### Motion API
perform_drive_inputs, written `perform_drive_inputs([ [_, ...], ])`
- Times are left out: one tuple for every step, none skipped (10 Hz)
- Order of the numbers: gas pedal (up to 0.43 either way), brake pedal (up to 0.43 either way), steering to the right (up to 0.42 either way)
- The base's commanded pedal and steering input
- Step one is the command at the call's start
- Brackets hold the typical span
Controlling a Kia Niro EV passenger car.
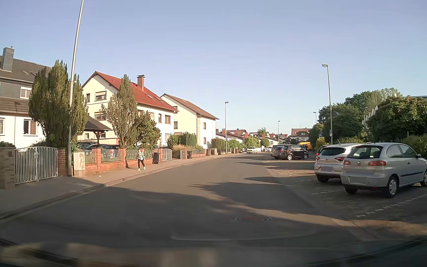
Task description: Follow the waypoints while adhering to traffic rules and regulations
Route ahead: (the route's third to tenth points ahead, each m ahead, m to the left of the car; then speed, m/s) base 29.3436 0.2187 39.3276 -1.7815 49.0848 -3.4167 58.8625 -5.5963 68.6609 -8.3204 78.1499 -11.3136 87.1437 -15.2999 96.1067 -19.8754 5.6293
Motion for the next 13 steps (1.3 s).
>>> perform_drive_inputs([
  [0.150, 0.000, 0.003],
  [0.150, 0.000, 0.007],
  [0.150, 0.000, 0.012],
  [0.150, 0.000, 0.013],
  [0.150, 0.000, 0.013],
  [0.150, 0.000, 0.013],
  [0.150, 0.000, 0.013],
  [0.150, 0.000, 0.016],
  [0.150, 0.000, 0.019],
  [0.150, 0.000, 0.019],
  [0.150, 0.000, 0.021],
  [0.150, 0.000, 0.027],
  [0.150, 0.000, 0.031],
])
